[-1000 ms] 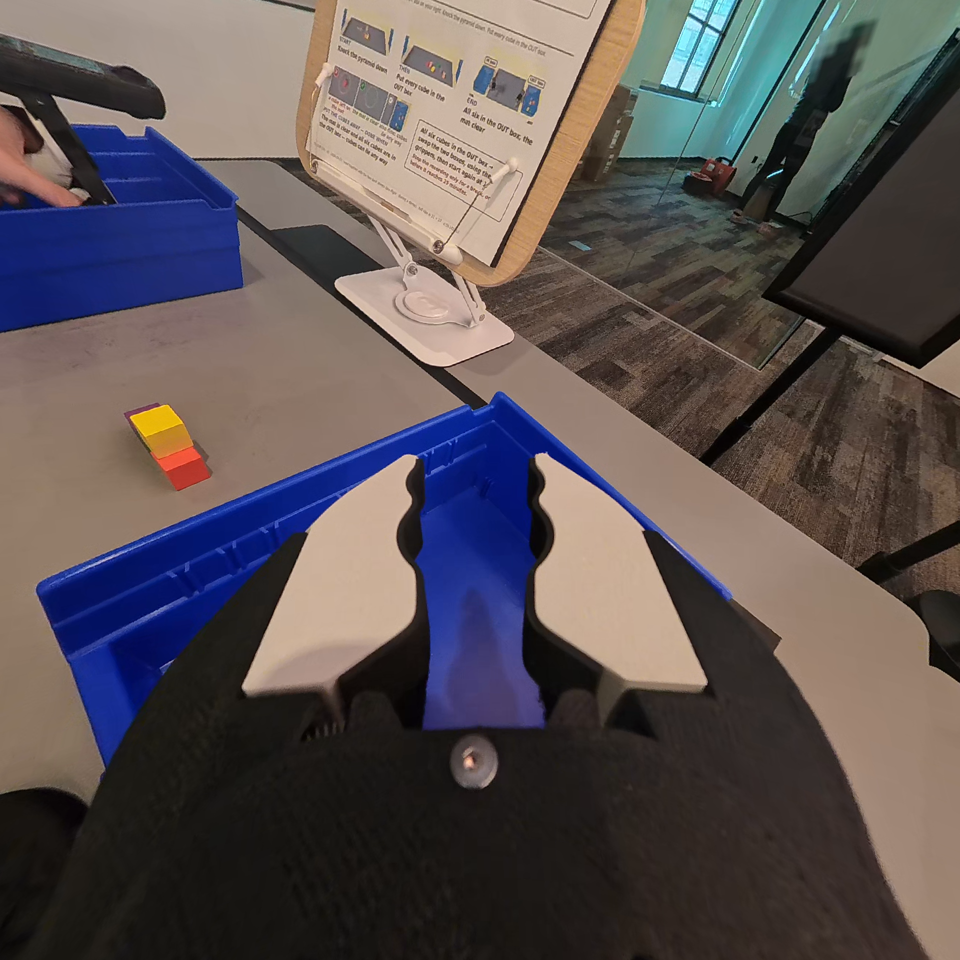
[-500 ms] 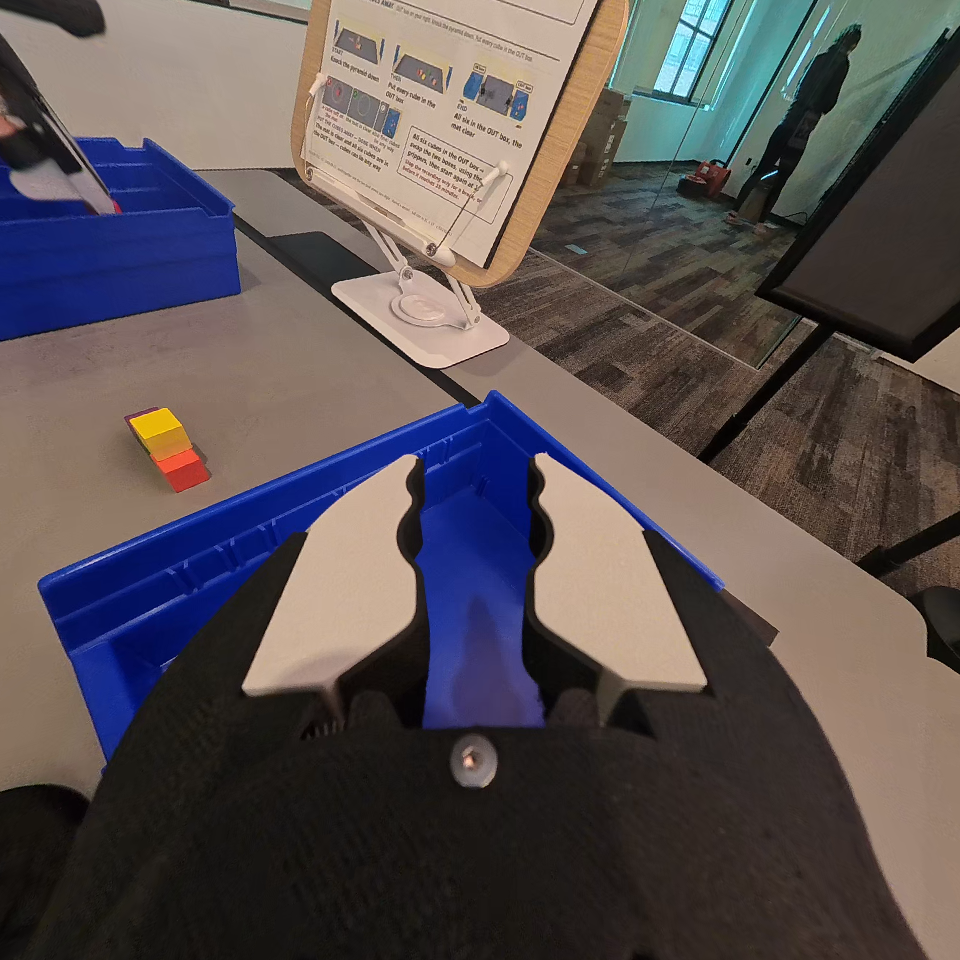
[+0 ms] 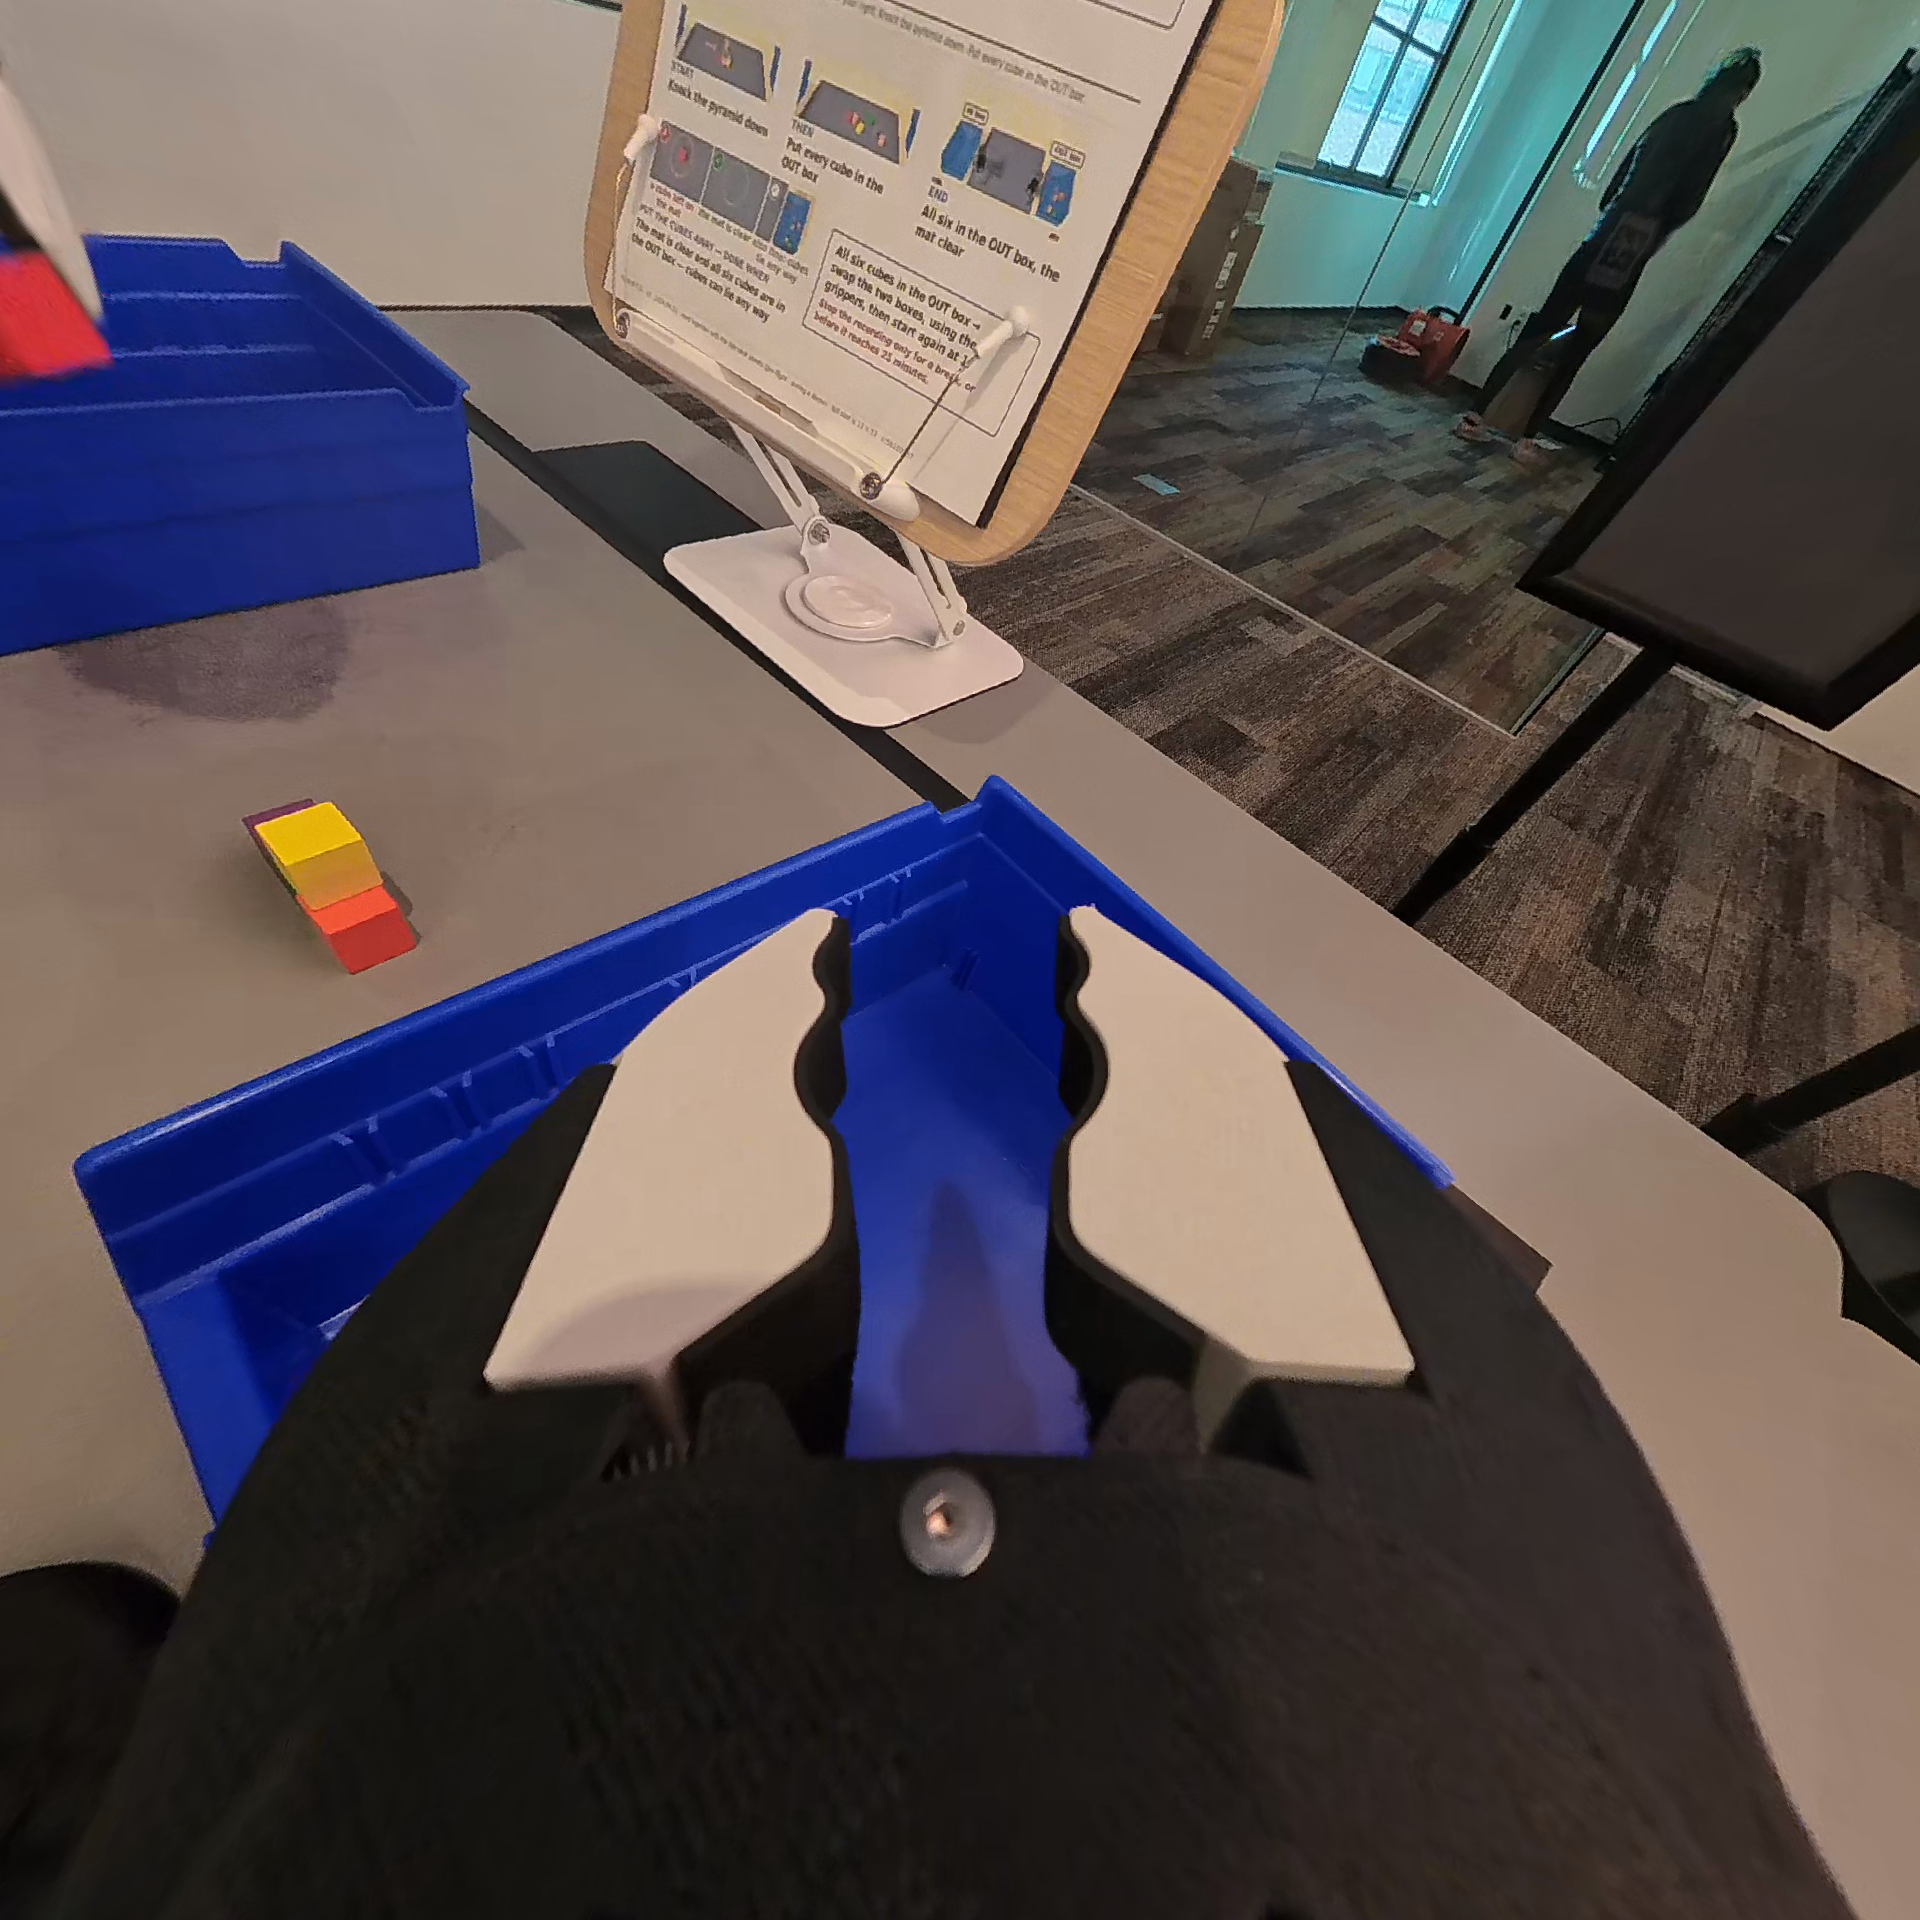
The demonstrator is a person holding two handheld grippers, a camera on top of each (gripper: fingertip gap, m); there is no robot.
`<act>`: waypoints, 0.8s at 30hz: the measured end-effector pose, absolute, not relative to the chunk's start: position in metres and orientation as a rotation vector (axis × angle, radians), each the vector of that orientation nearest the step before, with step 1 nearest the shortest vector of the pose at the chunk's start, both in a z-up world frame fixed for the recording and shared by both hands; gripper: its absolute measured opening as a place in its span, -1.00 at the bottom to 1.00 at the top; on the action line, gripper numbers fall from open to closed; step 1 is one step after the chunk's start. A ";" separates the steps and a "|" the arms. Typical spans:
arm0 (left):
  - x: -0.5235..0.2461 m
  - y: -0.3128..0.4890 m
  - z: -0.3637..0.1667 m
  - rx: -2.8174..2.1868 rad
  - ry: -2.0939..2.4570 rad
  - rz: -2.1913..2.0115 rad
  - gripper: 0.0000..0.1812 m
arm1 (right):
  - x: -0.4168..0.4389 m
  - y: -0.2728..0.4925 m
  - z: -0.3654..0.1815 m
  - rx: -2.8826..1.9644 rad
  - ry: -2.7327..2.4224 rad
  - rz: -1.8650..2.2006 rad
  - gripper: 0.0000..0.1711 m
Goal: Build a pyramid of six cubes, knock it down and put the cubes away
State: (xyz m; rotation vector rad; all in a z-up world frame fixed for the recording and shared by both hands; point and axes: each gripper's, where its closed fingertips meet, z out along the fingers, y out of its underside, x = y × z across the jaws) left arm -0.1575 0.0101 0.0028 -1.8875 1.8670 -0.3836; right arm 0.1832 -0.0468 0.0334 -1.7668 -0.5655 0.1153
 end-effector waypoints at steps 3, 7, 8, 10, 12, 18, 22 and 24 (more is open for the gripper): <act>-0.132 -0.010 -0.041 -1.797 2.081 -0.272 -0.67 | 0.183 -0.047 0.034 -1.765 -0.568 0.118 -0.55; -0.107 -0.033 -0.078 -1.701 2.261 -0.310 -0.68 | 0.183 -0.047 0.033 -1.765 -0.568 0.127 -0.55; -0.103 -0.035 -0.085 -1.668 2.296 -0.294 -0.67 | 0.183 -0.047 0.033 -1.765 -0.567 0.128 -0.55; -0.098 -0.034 -0.096 -1.605 2.352 -0.255 -0.68 | 0.183 -0.046 0.032 -1.764 -0.565 0.132 -0.55; -0.094 -0.031 -0.104 -1.595 2.374 -0.241 -0.68 | 0.183 -0.046 0.032 -1.765 -0.566 0.135 -0.55; -0.086 -0.024 -0.113 -1.566 2.406 -0.215 -0.68 | 0.184 -0.046 0.031 -1.768 -0.567 0.139 -0.55; -0.084 -0.024 -0.116 -1.583 2.419 -0.232 -0.68 | 0.184 -0.045 0.029 -1.772 -0.566 0.141 -0.55; -0.083 -0.024 -0.118 -1.573 2.435 -0.224 -0.68 | 0.184 -0.045 0.029 -1.772 -0.566 0.143 -0.55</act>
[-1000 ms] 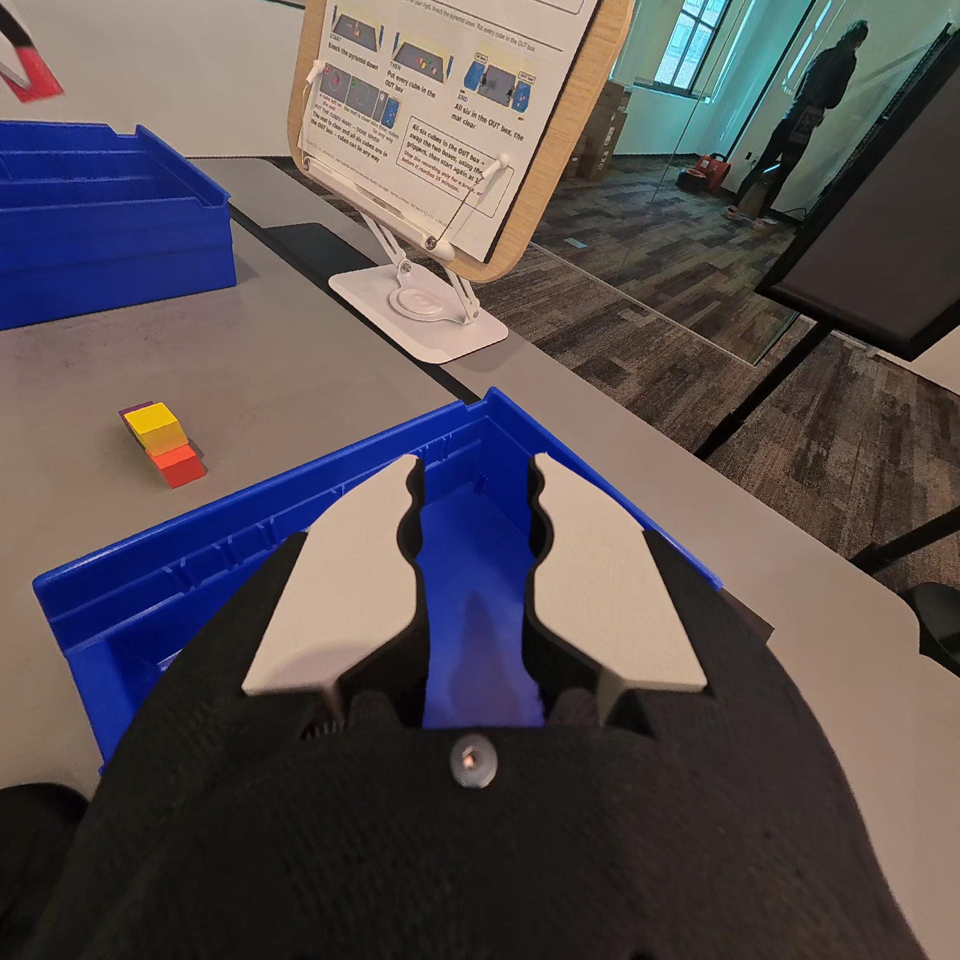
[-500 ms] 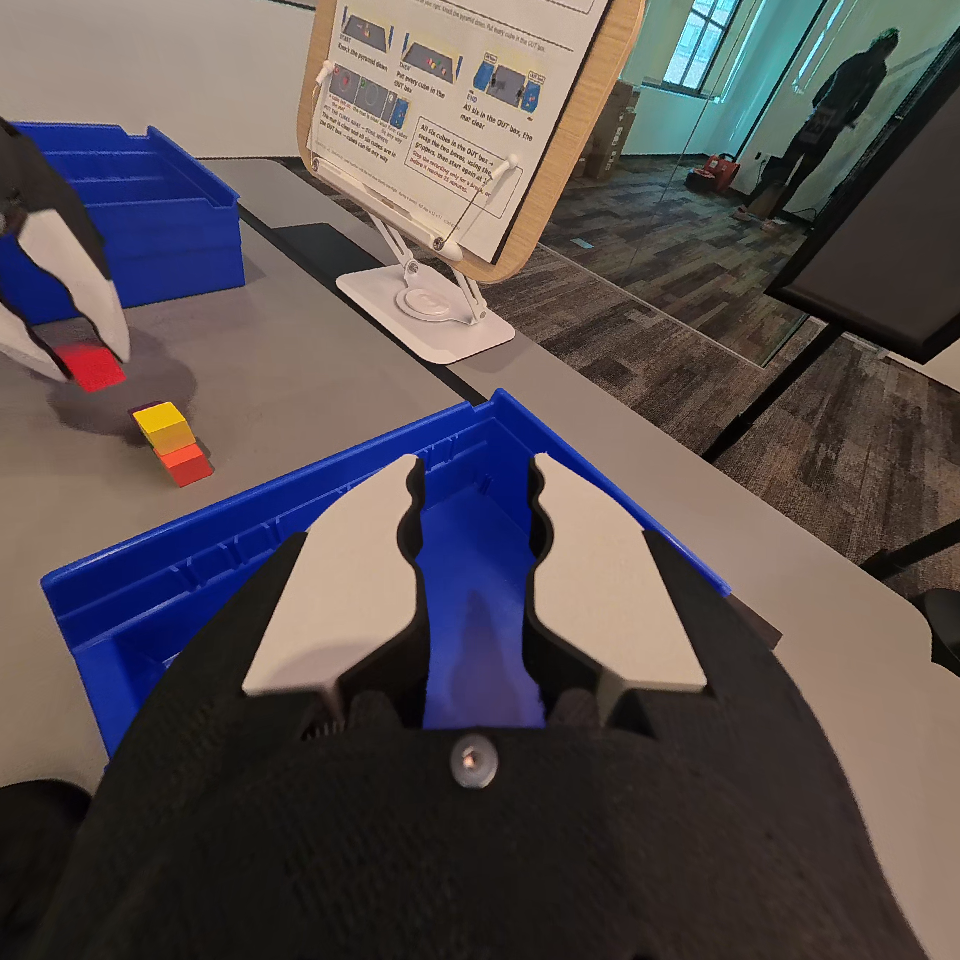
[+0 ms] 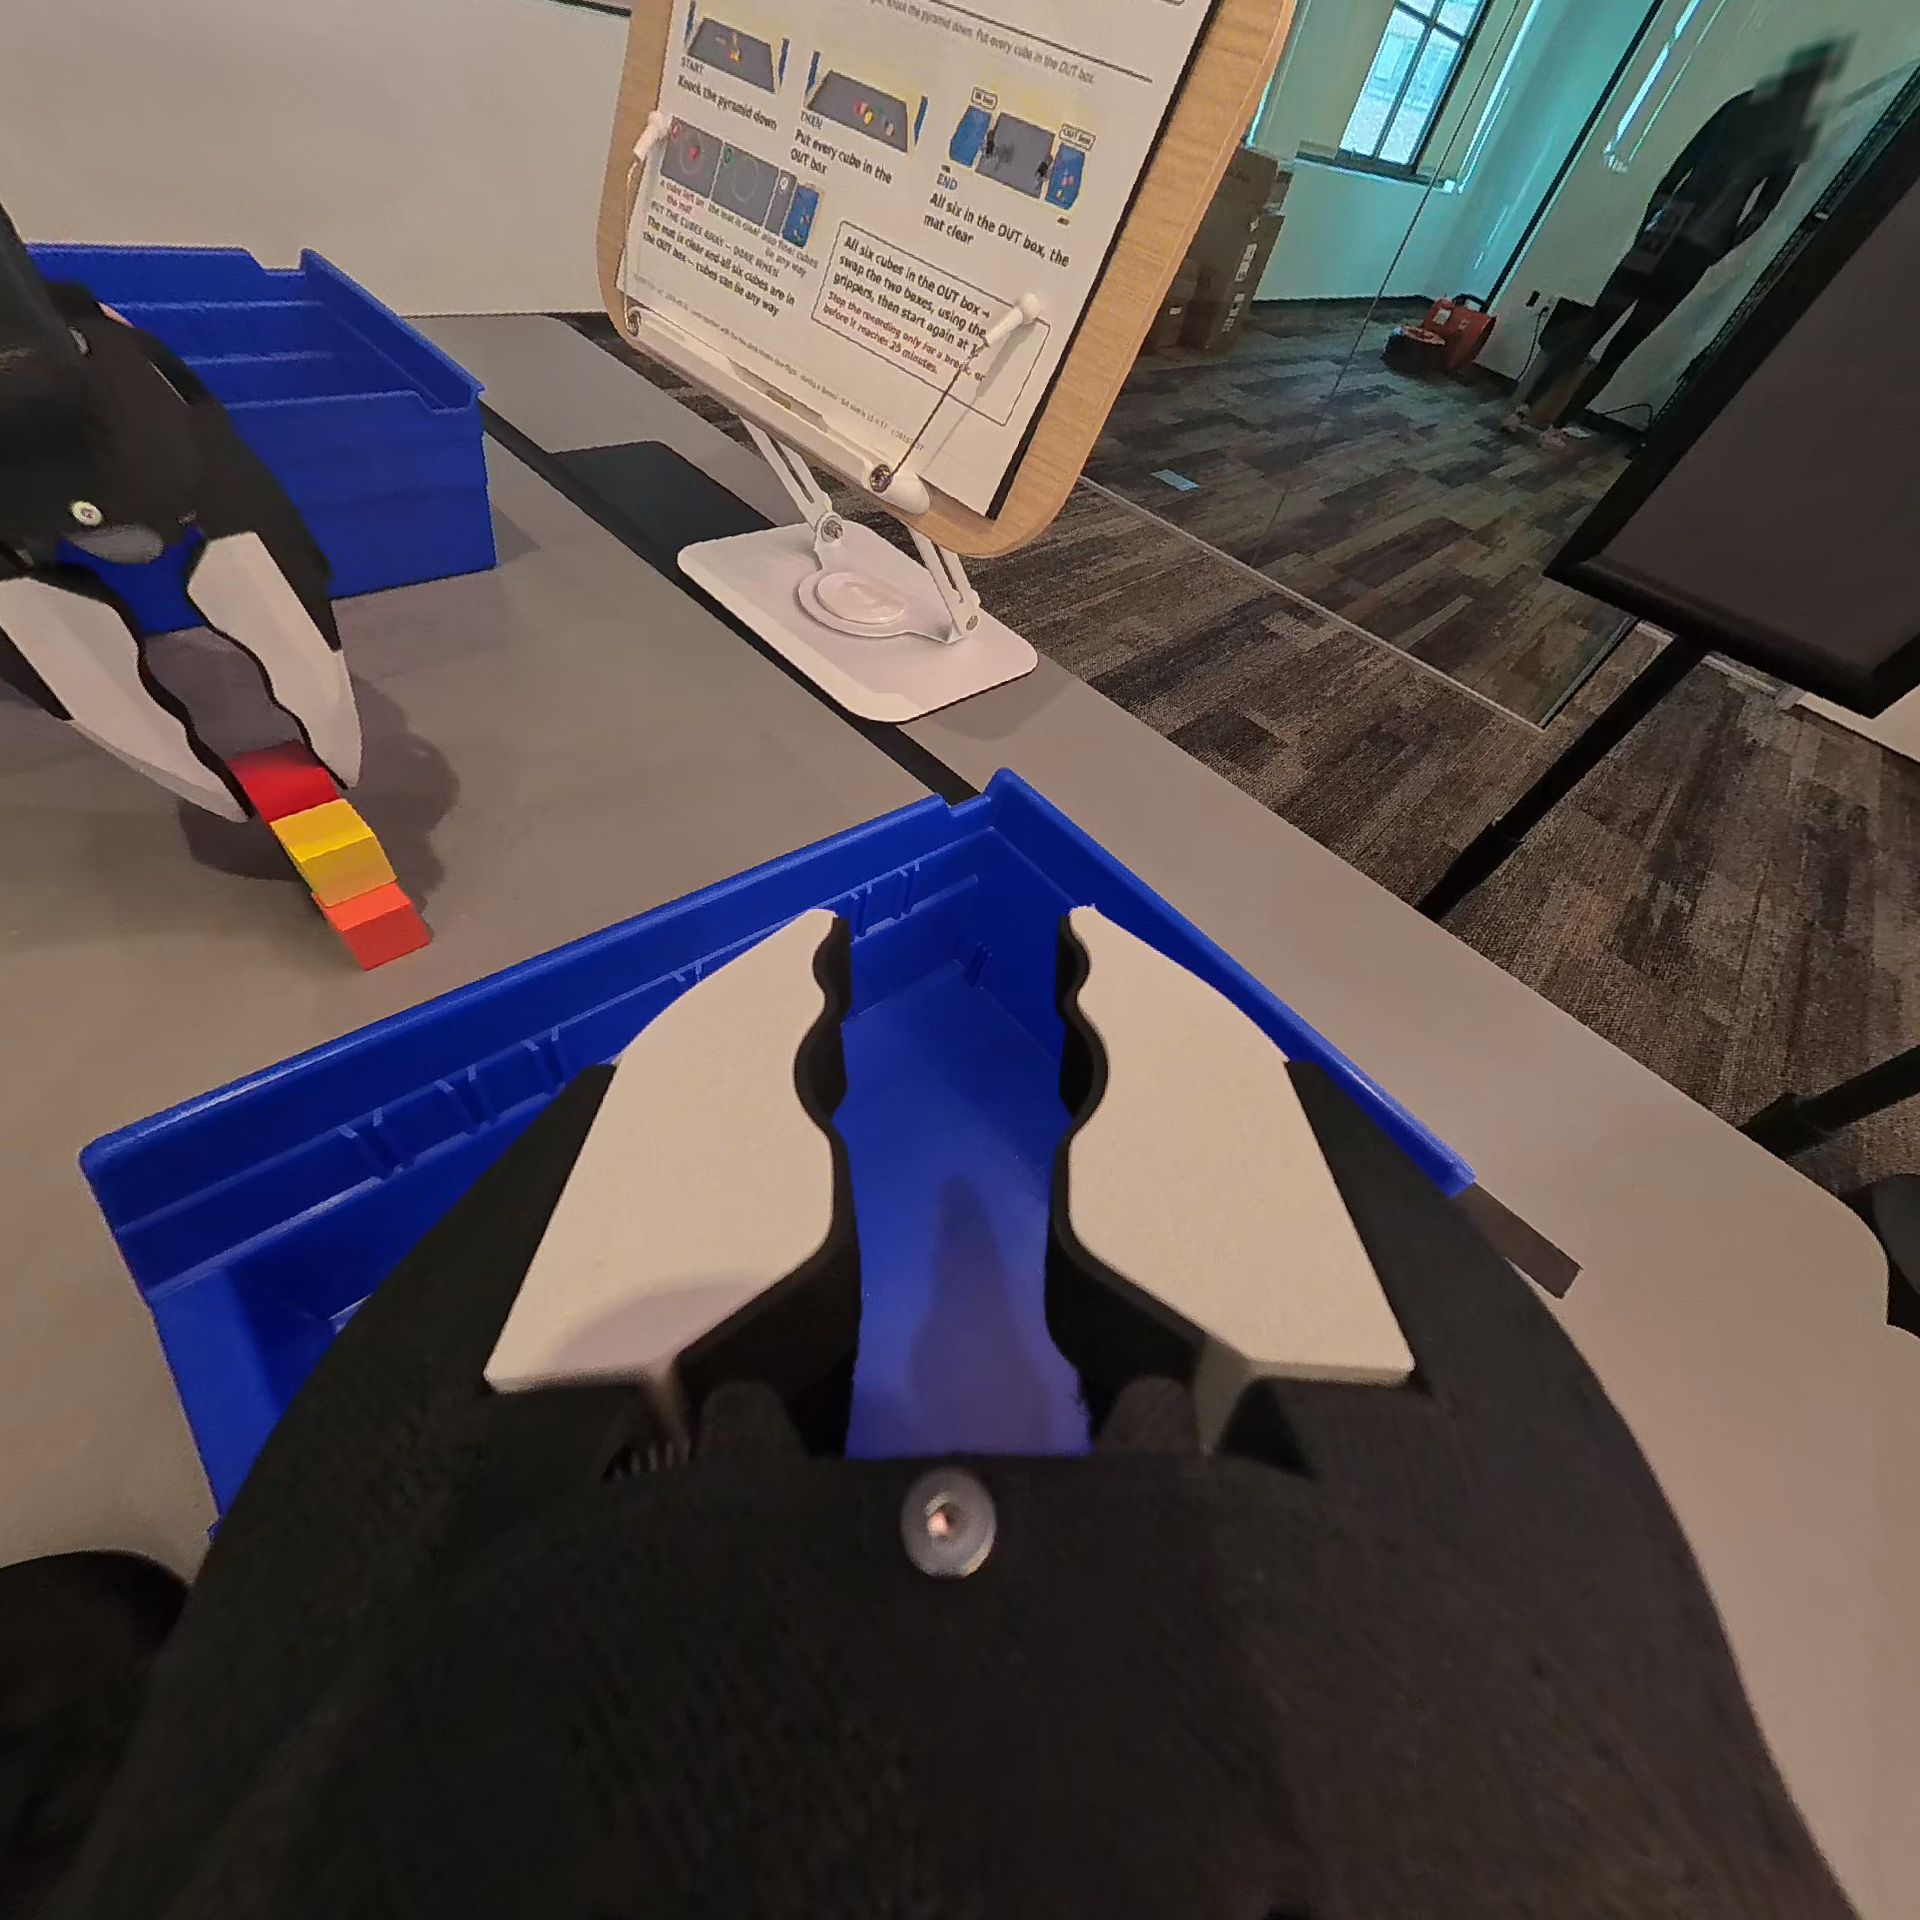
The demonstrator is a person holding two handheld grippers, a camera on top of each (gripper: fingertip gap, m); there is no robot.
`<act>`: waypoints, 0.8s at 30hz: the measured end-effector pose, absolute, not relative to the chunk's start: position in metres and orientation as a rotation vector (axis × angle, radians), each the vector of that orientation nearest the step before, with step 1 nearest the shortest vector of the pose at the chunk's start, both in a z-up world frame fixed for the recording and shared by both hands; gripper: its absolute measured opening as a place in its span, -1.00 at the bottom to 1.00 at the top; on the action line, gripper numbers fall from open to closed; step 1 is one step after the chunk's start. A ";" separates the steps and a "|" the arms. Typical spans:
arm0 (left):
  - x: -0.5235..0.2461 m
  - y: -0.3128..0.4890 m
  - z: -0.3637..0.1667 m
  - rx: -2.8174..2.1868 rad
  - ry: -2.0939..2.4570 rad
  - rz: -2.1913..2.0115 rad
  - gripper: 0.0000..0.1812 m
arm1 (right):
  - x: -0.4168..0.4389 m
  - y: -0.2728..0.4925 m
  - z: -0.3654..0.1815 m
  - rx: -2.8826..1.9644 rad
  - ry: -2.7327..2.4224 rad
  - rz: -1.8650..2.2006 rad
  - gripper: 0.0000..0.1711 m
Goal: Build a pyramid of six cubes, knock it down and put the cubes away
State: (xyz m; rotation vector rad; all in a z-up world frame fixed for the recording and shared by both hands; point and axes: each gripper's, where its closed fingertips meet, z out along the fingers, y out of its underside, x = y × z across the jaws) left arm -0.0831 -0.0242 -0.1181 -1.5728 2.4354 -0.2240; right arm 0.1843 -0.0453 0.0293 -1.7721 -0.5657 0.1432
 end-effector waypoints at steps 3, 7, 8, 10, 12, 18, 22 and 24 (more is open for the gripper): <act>-0.083 -0.026 -0.122 -1.580 2.459 -0.230 -0.68 | 0.185 -0.045 0.028 -1.775 -0.566 0.144 -0.55; -0.082 -0.025 -0.125 -1.576 2.474 -0.214 -0.68 | 0.184 -0.045 0.027 -1.781 -0.568 0.149 -0.55; -0.082 -0.025 -0.126 -1.576 2.478 -0.216 -0.68 | 0.184 -0.044 0.026 -1.783 -0.569 0.150 -0.55; -0.081 -0.025 -0.127 -1.574 2.480 -0.215 -0.68 | 0.184 -0.044 0.025 -1.787 -0.571 0.152 -0.55; -0.080 -0.025 -0.127 -1.578 2.479 -0.221 -0.68 | 0.183 -0.044 0.024 -1.789 -0.574 0.153 -0.55; -0.079 -0.024 -0.128 -1.590 2.467 -0.239 -0.68 | 0.183 -0.043 0.022 -1.797 -0.579 0.157 -0.55; -0.077 -0.025 -0.127 -1.596 2.456 -0.253 -0.66 | 0.183 -0.043 0.022 -1.797 -0.580 0.160 -0.55; -0.077 -0.027 -0.124 -1.590 2.455 -0.275 -0.59 | 0.183 -0.043 0.022 -1.798 -0.579 0.160 -0.55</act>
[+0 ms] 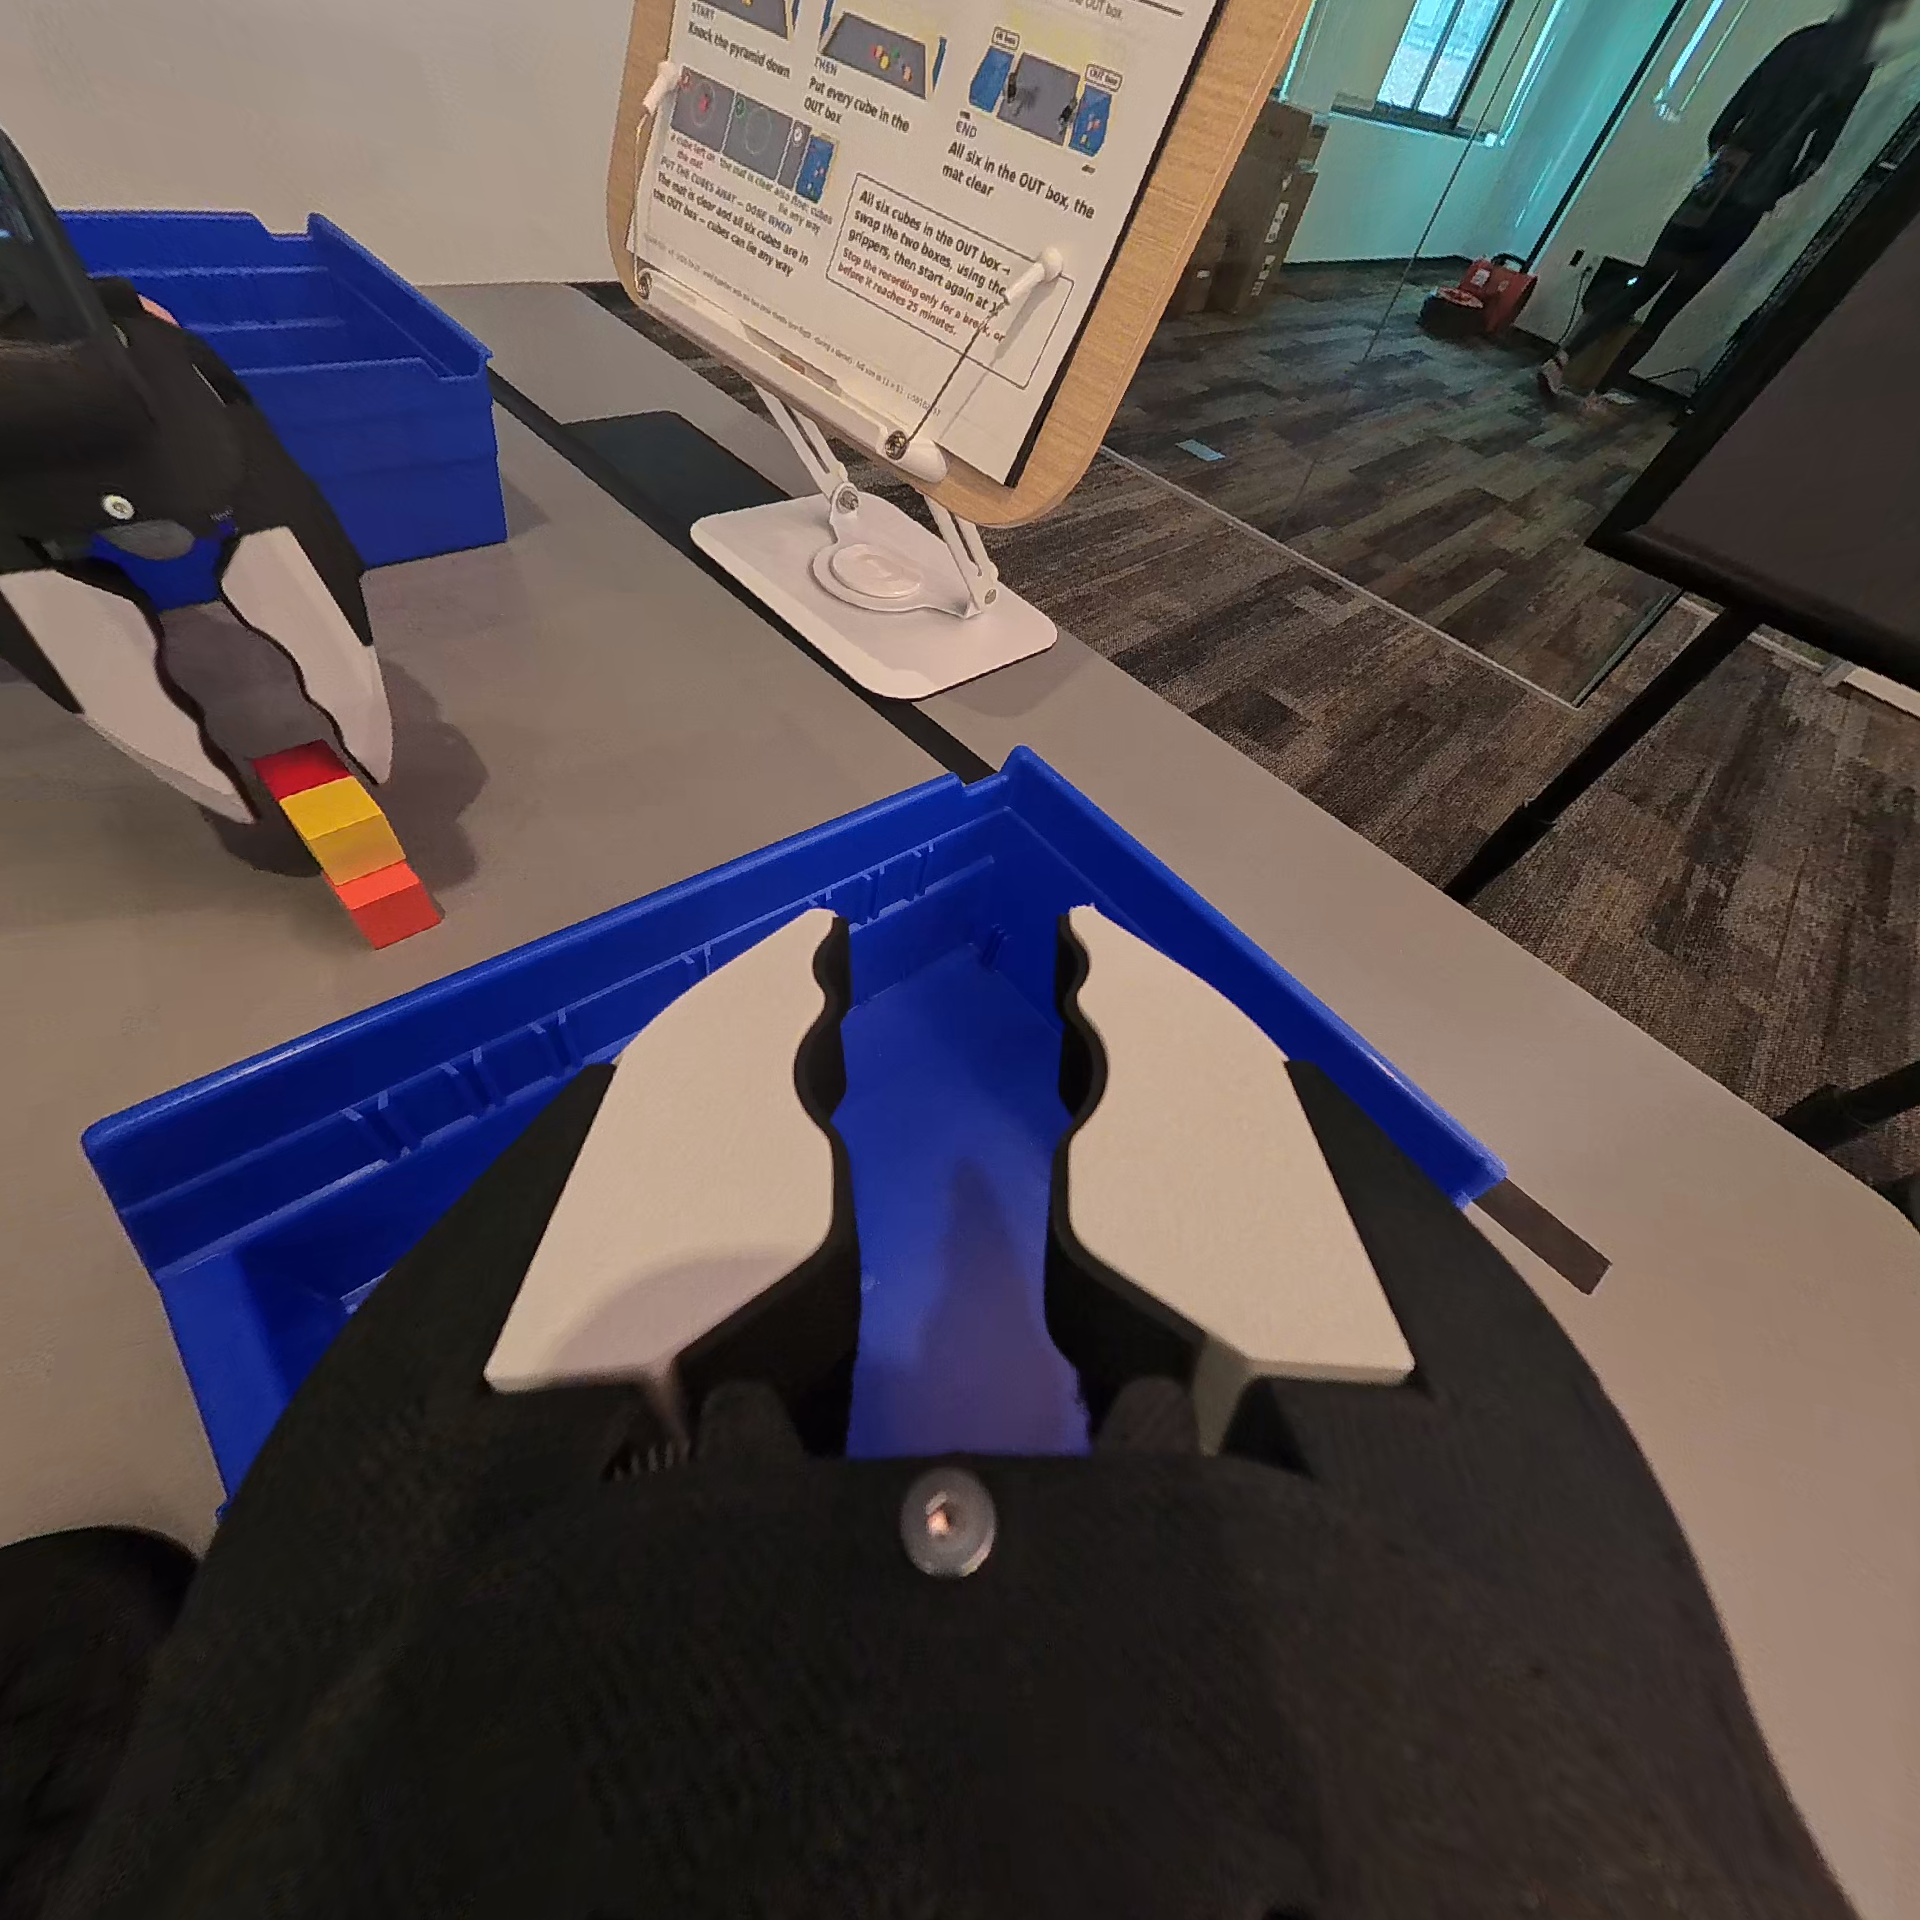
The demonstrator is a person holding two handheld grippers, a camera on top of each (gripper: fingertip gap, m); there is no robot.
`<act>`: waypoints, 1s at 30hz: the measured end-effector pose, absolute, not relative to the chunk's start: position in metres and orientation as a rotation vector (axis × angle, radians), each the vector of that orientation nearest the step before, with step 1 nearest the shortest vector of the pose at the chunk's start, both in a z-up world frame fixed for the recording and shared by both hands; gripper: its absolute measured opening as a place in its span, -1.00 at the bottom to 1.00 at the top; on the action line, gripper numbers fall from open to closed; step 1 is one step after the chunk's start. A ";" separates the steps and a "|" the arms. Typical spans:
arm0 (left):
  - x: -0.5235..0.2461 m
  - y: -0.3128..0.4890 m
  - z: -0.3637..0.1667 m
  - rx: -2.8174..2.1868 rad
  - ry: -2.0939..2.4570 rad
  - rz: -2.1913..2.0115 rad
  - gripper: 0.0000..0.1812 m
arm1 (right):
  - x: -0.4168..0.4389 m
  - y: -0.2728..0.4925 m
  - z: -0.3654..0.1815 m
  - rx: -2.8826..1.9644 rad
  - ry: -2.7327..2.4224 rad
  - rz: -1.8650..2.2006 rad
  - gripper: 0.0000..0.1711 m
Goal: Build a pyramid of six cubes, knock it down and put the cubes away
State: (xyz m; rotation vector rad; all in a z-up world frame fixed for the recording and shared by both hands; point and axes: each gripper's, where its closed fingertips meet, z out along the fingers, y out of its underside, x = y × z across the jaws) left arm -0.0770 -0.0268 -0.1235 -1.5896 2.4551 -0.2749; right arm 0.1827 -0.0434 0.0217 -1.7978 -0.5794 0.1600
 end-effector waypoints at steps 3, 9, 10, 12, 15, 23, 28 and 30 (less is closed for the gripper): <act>-0.081 -0.029 -0.115 -1.603 2.451 -0.298 -0.52 | 0.183 -0.043 0.021 -1.799 -0.578 0.163 -0.55; -0.095 0.001 -0.048 -1.587 2.163 -0.328 -0.61 | 0.184 -0.045 0.024 -1.786 -0.574 0.165 -0.55; -0.100 0.011 -0.025 -1.573 2.060 -0.342 -0.61 | 0.184 -0.045 0.026 -1.779 -0.571 0.170 -0.55; -0.118 0.038 0.033 -1.518 1.787 -0.361 -0.59 | 0.183 -0.046 0.028 -1.766 -0.569 0.176 -0.55; -0.177 0.090 0.109 -1.560 1.287 -0.467 -0.68 | 0.182 -0.046 0.029 -1.761 -0.565 0.180 -0.55; -0.308 0.165 0.002 -2.263 0.731 -0.425 -0.48 | 0.176 -0.043 0.025 -1.792 -0.592 0.150 -0.55; -0.329 0.171 -0.082 -2.587 0.595 -0.285 -0.37 | 0.175 -0.043 0.021 -1.810 -0.599 0.142 -0.55; -0.329 0.173 -0.101 -2.671 0.546 -0.269 -0.34 | 0.176 -0.042 0.020 -1.816 -0.598 0.142 -0.55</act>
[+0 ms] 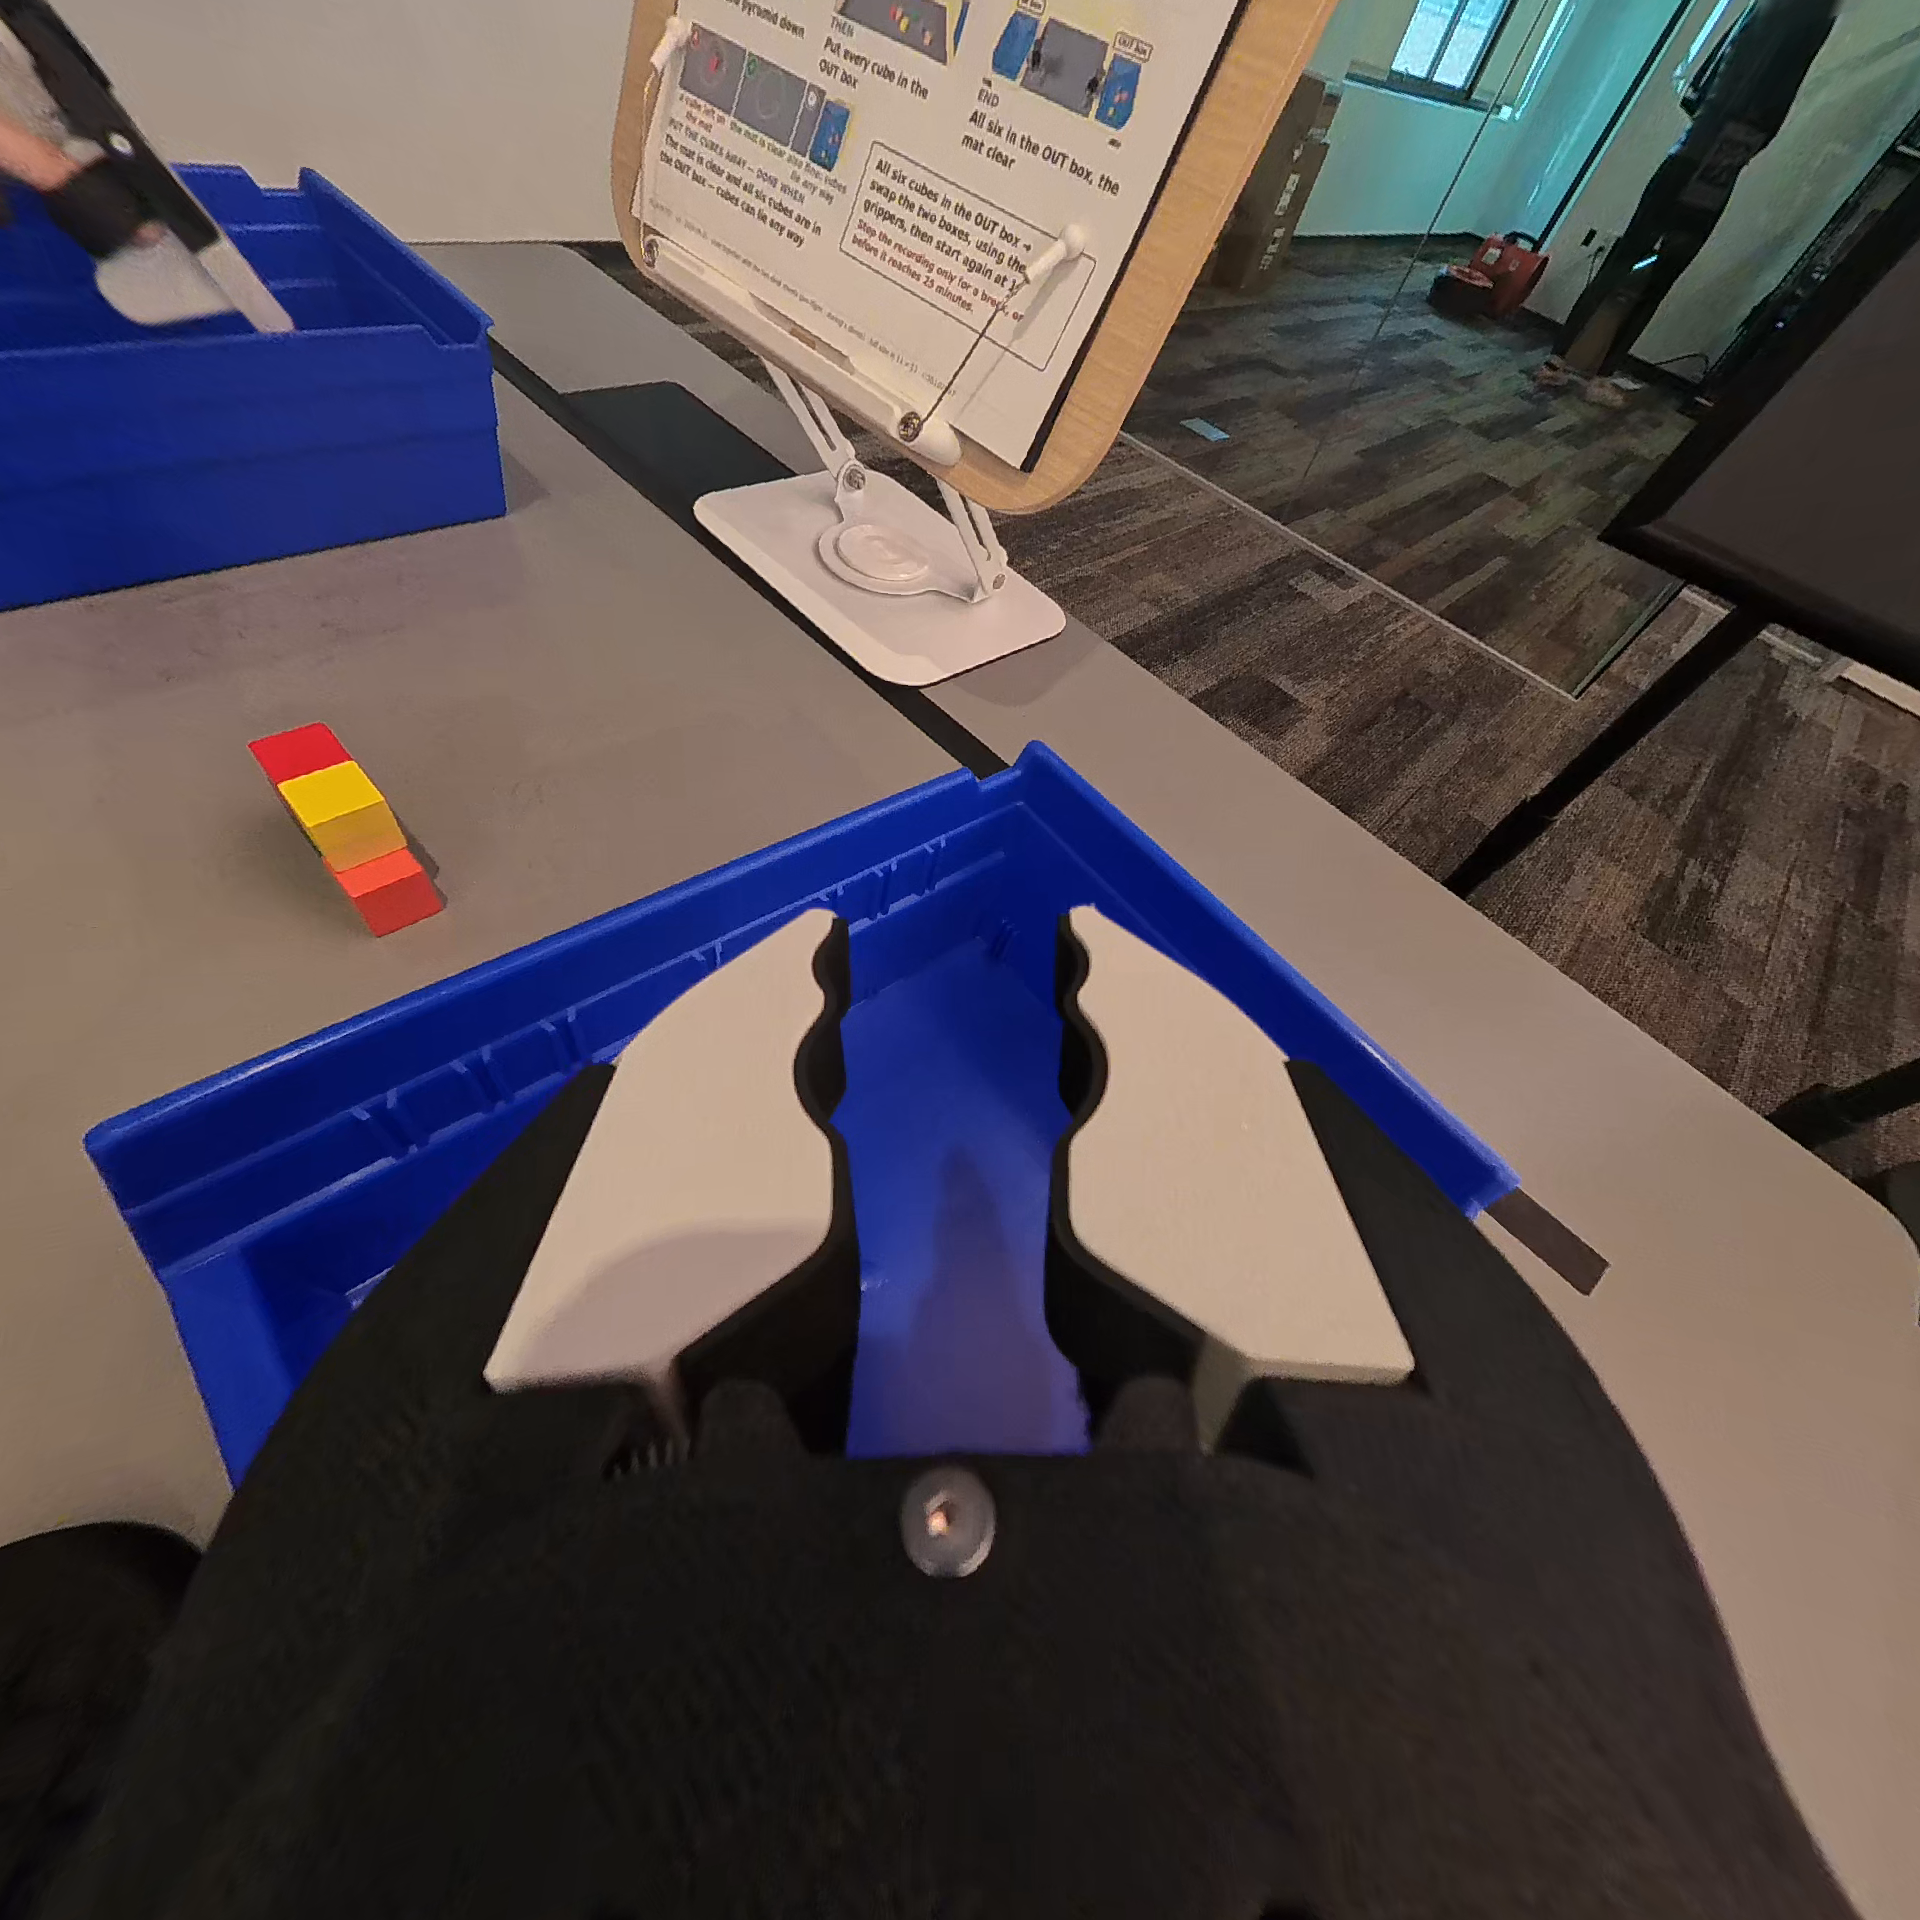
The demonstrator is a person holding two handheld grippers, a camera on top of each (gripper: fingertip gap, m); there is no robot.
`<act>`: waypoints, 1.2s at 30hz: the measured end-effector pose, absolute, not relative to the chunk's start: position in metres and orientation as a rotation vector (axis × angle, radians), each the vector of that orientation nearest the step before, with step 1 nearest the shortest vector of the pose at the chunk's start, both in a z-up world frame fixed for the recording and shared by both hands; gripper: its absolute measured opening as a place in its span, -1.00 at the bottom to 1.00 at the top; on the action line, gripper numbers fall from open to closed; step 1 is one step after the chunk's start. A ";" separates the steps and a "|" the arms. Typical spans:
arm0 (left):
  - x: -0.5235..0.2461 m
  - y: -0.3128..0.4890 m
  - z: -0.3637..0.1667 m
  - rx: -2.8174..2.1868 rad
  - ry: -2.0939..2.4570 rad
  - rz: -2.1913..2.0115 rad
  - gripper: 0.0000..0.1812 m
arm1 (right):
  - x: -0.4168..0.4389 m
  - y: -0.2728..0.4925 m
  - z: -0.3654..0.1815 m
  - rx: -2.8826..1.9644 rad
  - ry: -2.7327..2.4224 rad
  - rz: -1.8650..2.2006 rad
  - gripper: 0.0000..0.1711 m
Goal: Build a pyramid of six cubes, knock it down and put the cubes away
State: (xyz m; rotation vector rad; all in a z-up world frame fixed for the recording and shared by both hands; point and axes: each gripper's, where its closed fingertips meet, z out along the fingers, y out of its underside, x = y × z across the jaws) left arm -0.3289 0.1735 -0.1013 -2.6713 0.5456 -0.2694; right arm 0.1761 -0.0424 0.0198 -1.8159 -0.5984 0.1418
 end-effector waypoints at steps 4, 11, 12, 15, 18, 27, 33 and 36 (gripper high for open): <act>-0.335 0.187 -0.117 -2.703 0.528 -0.114 -0.34 | 0.177 -0.042 0.019 -1.817 -0.597 0.145 -0.55; -0.331 0.191 -0.132 -2.746 0.545 -0.019 -0.41 | 0.179 -0.042 0.019 -1.816 -0.592 0.150 -0.55; -0.331 0.191 -0.134 -2.754 0.549 -0.011 -0.43 | 0.179 -0.042 0.018 -1.817 -0.593 0.151 -0.55; -0.330 0.186 -0.141 -2.795 0.553 -0.007 -0.42 | 0.179 -0.042 0.018 -1.815 -0.593 0.155 -0.55; -0.329 0.187 -0.143 -2.800 0.548 -0.003 -0.47 | 0.179 -0.043 0.019 -1.815 -0.595 0.156 -0.55; -0.332 0.184 -0.143 -2.828 0.600 0.021 -0.68 | 0.183 -0.045 0.021 -1.801 -0.579 0.163 -0.55; -0.329 0.188 -0.088 -2.698 0.659 -0.008 -0.69 | 0.184 -0.046 0.022 -1.798 -0.575 0.167 -0.55; -0.314 0.186 -0.029 -2.547 0.707 -0.057 -0.69 | 0.184 -0.046 0.023 -1.796 -0.574 0.163 -0.55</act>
